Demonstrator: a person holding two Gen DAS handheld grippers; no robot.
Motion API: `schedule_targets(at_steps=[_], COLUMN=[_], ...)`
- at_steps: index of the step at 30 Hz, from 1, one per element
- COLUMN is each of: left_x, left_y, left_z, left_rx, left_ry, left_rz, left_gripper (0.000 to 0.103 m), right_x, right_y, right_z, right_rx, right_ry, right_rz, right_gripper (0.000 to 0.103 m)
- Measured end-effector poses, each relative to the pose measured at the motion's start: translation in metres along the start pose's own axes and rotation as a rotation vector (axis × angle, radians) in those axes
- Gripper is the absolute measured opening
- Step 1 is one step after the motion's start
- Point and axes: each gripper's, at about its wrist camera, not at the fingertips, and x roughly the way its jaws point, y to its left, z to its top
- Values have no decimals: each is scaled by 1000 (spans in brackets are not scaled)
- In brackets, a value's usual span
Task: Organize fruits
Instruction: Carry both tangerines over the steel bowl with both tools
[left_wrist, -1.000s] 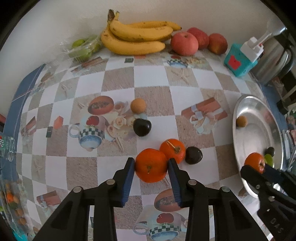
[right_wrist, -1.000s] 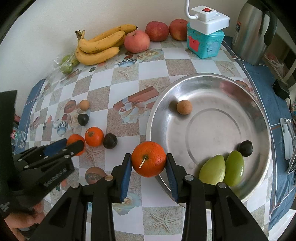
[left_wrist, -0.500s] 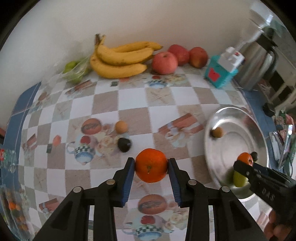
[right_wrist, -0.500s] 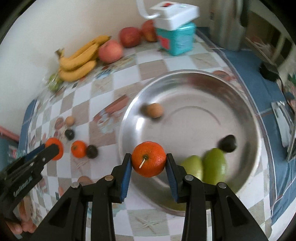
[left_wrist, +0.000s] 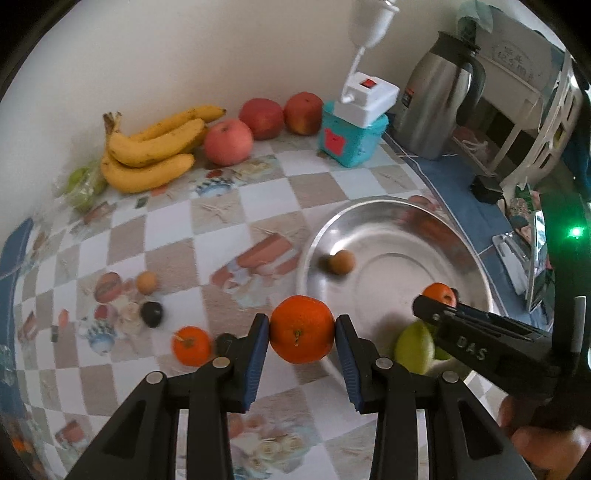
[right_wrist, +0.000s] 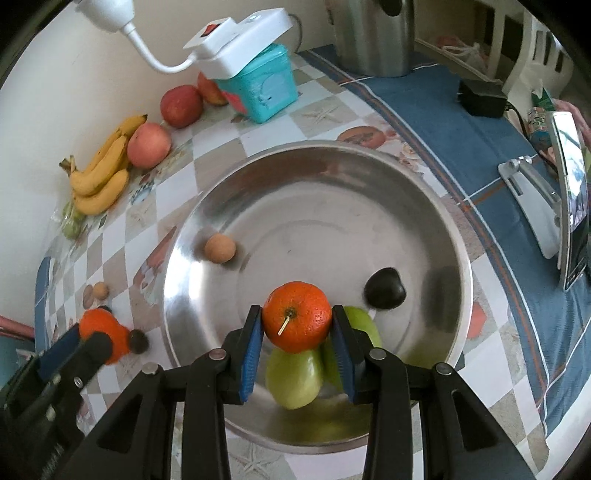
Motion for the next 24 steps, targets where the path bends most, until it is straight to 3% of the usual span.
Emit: schedule_targets(at_steps=[5,10,18,24], left_x=[15,25,27,37], left_y=[-17,-14,-23,-31], left_z=[-4,-5,-1,-2], left_rx=[11,-61,-32,1], left_ry=[-3,-23,-98,-101], left_rz=[13,-19,-6,5], left_gripper=[40,40,40,40], right_x=[0,-4,-2,0], right_y=[-6,-9,-9,-7], right_z=[2,5,10,12], right_rx=[25,40,28,10], right_ry=[-29,-78,-131,-158], right_rz=[19,18,23,17], right_gripper=[38,38,38,38])
